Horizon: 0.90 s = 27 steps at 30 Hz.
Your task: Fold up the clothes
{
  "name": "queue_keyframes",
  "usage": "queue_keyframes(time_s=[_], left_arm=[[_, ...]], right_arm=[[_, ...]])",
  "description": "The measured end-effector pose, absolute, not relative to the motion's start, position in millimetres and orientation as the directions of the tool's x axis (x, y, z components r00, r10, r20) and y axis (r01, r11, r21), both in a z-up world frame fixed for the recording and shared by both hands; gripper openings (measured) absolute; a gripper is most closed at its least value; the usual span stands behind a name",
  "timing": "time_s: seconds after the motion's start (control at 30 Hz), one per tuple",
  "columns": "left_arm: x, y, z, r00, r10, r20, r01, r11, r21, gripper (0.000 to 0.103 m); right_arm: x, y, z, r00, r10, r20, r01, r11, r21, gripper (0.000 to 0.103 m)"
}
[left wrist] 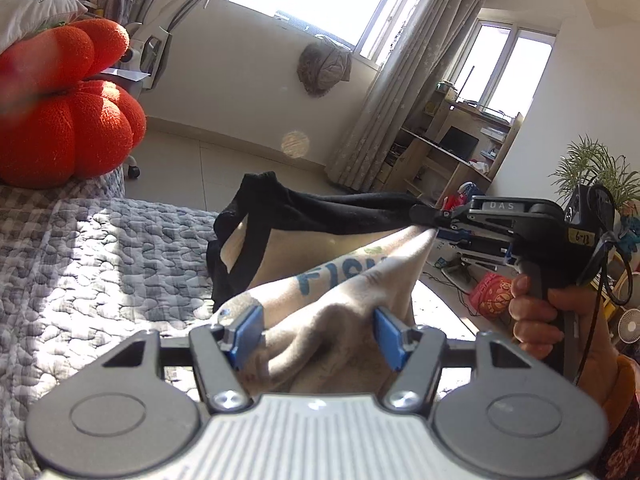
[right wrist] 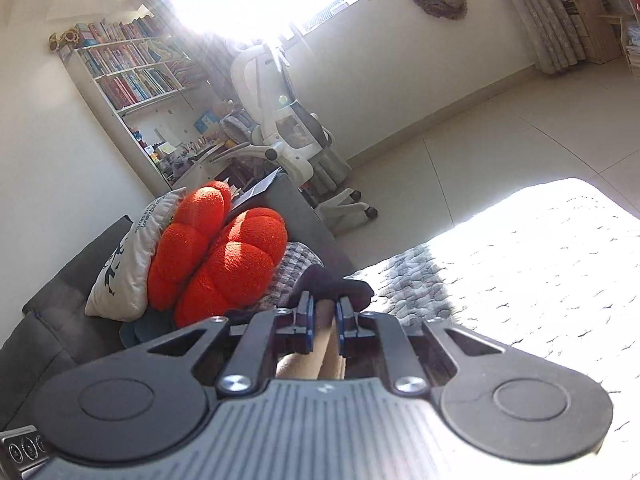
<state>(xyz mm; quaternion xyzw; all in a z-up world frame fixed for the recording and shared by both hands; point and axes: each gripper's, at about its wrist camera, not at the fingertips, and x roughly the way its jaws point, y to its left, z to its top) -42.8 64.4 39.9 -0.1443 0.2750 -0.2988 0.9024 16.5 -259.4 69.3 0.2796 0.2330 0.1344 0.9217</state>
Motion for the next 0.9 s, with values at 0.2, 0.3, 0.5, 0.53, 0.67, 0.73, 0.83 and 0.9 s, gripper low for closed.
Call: queue_keyframes(time_s=[0.2,0.3,0.5,0.53,0.67,0.73,0.83,0.9], left_arm=[[-39,69,42,0.662,-0.650,-0.373,0.446,0.742,-0.500,0.063],[-38,71,42,0.674,-0.635,-0.378,0.430,0.753,-0.499,0.063],[-32,74,38,0.695,-0.583,-0.421,0.373,0.792,-0.483,0.066],[-30,74,36,0.695,-0.573,-0.433,0.359,0.800,-0.481,0.067],[-20,73,27,0.684,-0.555,-0.473,0.318,0.811,-0.491,0.068],[-16,72,24,0.679,-0.560,-0.475,0.312,0.806,-0.504,0.070],[-12,70,24,0.668,-0.584,-0.462,0.313,0.783,-0.537,0.071],[-10,69,24,0.659,-0.604,-0.449,0.324,0.766,-0.555,0.071]], right_arm=[[17,-270,63,0.857,0.338,-0.388,-0.075,0.828,0.556,0.013],[18,-274,59,0.854,0.318,-0.411,-0.049,0.837,0.545,0.013],[20,-291,48,0.853,0.259,-0.452,0.023,0.848,0.530,0.013],[20,-294,46,0.851,0.252,-0.461,0.037,0.847,0.531,0.013],[21,-301,40,0.843,0.228,-0.487,0.069,0.852,0.519,0.013],[21,-303,39,0.844,0.211,-0.494,0.083,0.858,0.507,0.013],[21,-308,37,0.842,0.187,-0.506,0.103,0.864,0.492,0.013],[23,-313,31,0.835,0.174,-0.521,0.127,0.862,0.490,0.013]])
